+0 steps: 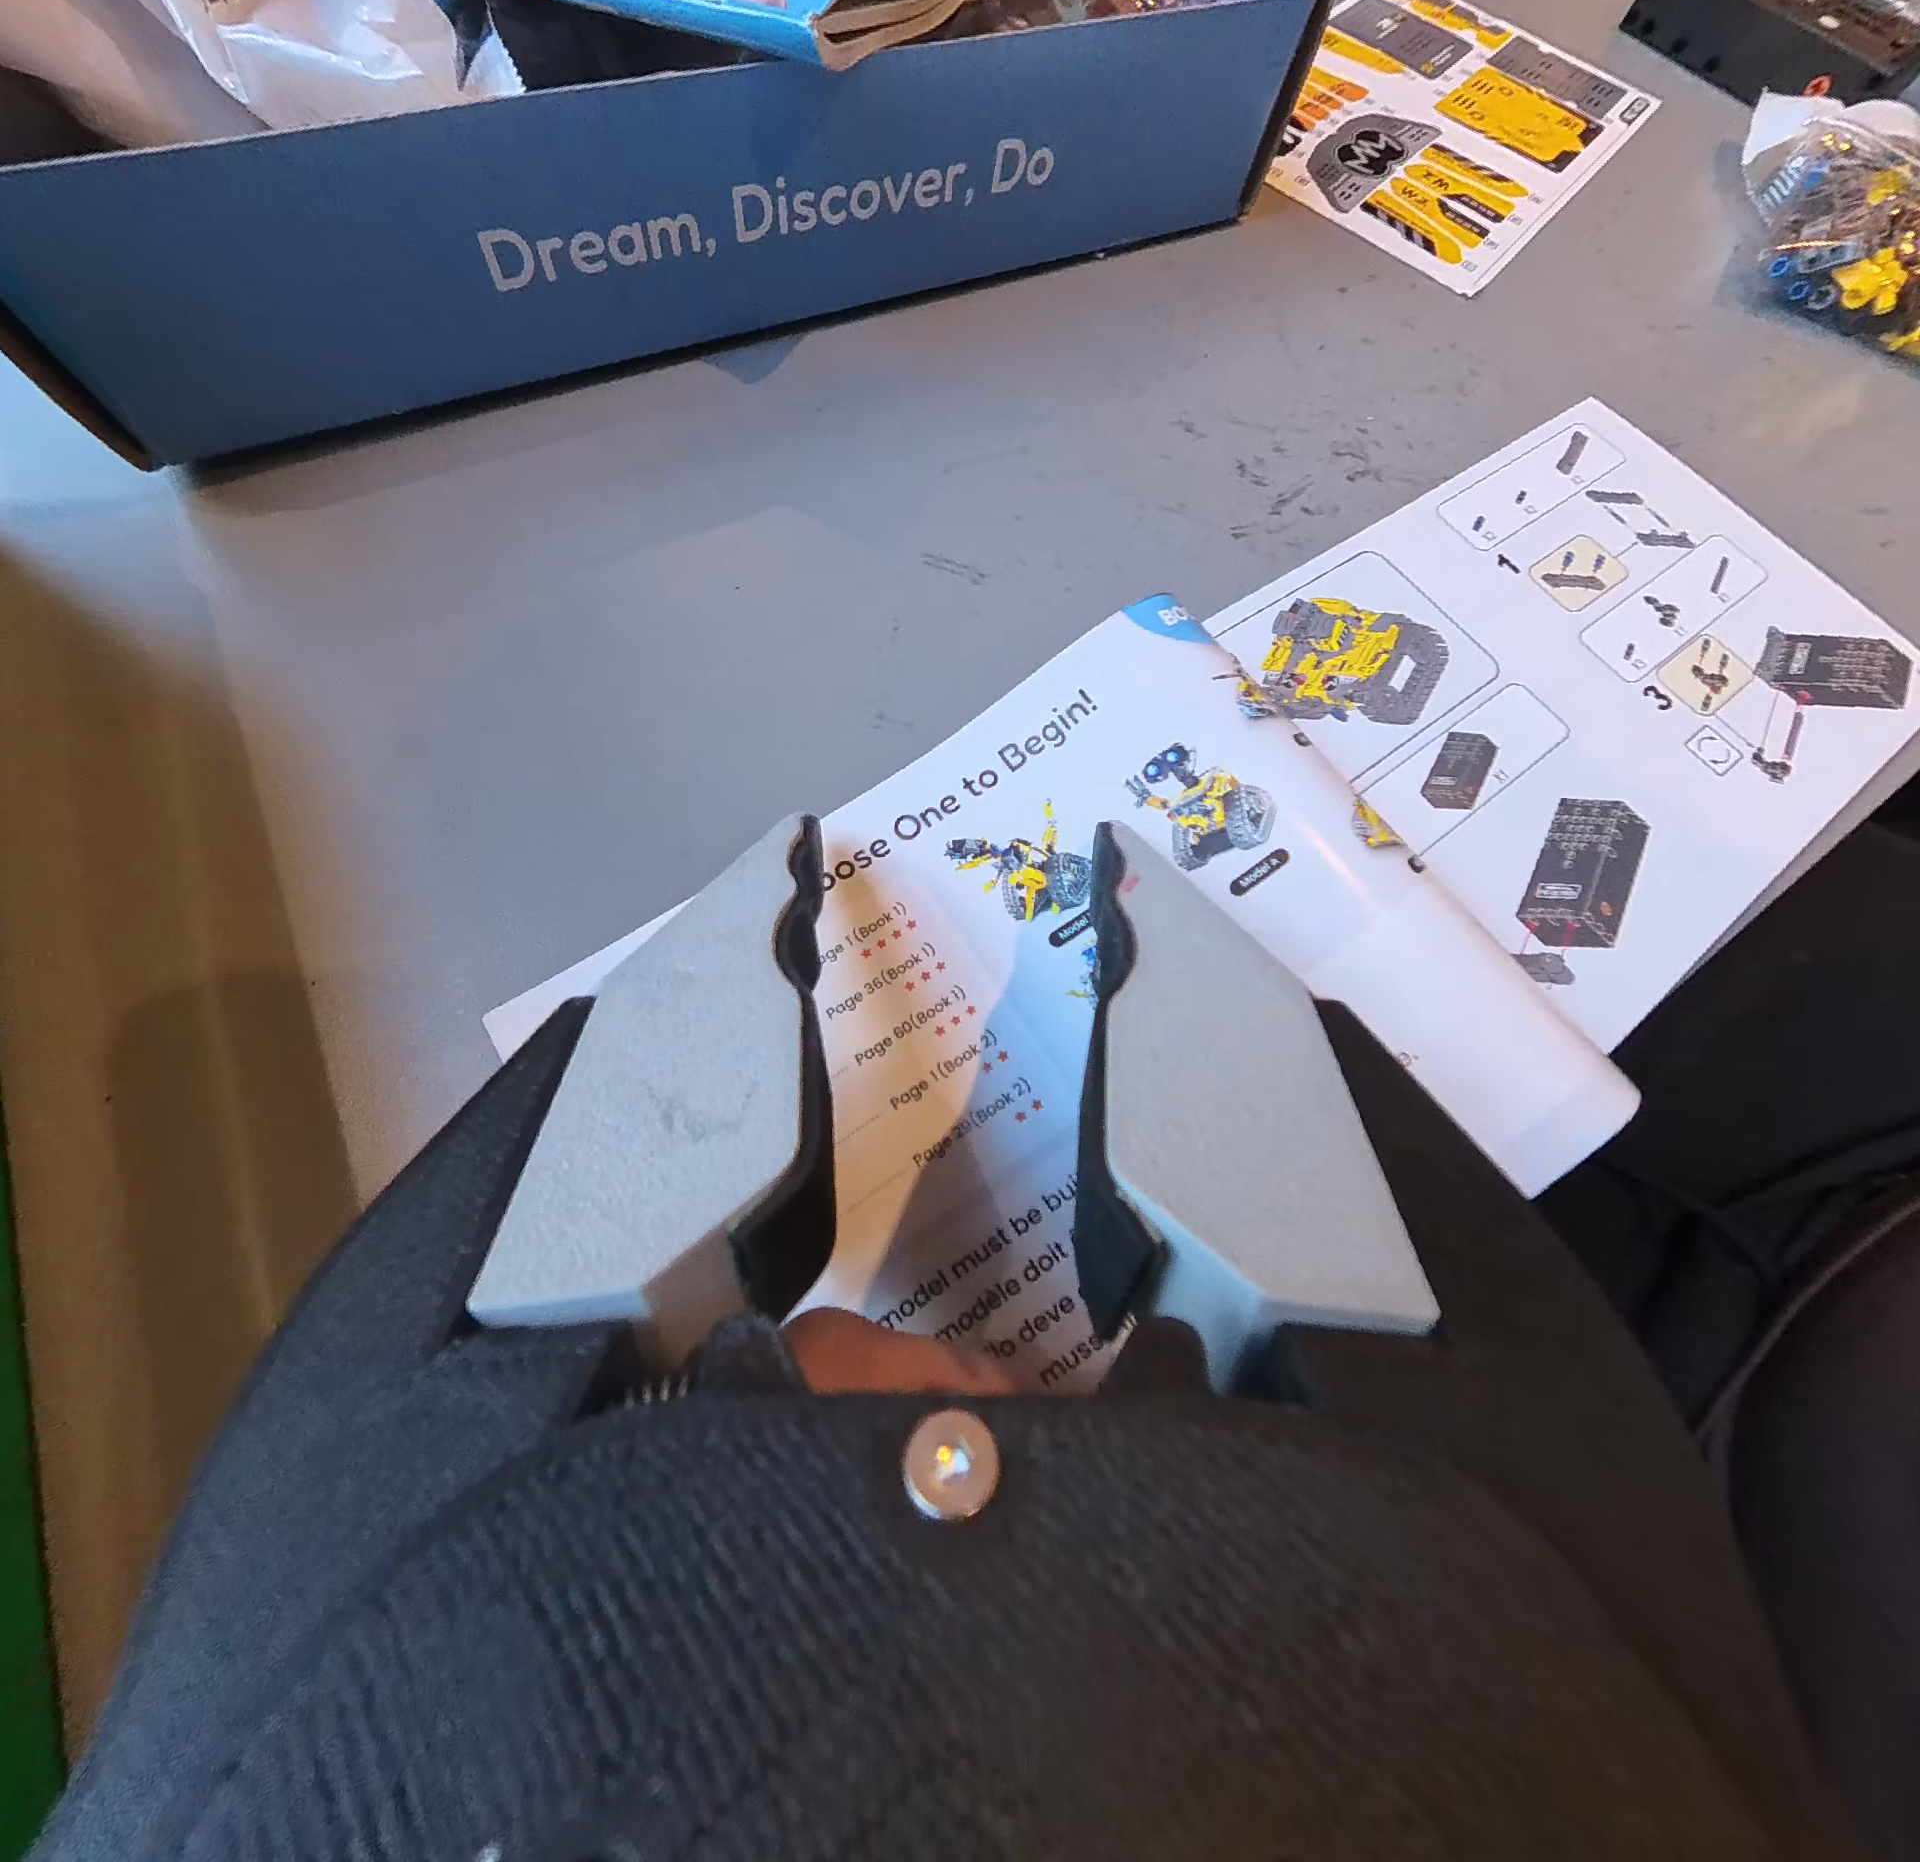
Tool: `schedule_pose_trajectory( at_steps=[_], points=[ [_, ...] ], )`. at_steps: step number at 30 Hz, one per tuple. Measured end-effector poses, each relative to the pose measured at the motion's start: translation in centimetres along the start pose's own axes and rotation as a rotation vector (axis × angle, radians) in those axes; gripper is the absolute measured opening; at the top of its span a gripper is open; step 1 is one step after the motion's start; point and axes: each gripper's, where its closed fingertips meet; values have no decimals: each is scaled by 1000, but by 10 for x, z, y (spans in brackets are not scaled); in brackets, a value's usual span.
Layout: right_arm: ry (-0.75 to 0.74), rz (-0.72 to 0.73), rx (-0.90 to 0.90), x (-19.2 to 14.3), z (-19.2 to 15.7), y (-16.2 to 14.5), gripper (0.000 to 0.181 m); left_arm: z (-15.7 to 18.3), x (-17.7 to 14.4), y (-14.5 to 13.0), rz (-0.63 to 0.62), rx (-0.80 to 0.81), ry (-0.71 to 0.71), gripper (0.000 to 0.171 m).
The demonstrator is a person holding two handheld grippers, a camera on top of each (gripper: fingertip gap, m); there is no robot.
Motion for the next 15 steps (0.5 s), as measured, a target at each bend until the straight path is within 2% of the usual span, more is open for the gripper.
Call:
schedule_pose_trajectory(
  at_steps=[3,8,12,15],
  points=[
    [71,83,98,-13,-11,8,29,1,1,-1,-1,-1,-9,47],
    [284,299,267,-38,-38,37,35,1,0,1,12,-30,-26,47],
    [325,394,258,-44,-51,45,37,1,0,1,16,-25,-25,47],
    [288,432,158,-49,-56,48,29,1,0,1,17,-22,-24,46]
  ],
)
Point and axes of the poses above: each gripper's, where its closed fingertips meet, x out along the fingers, y out of its top, z = x × y across the jaws, and after that the axes turned 8 degrees about z, right-handed
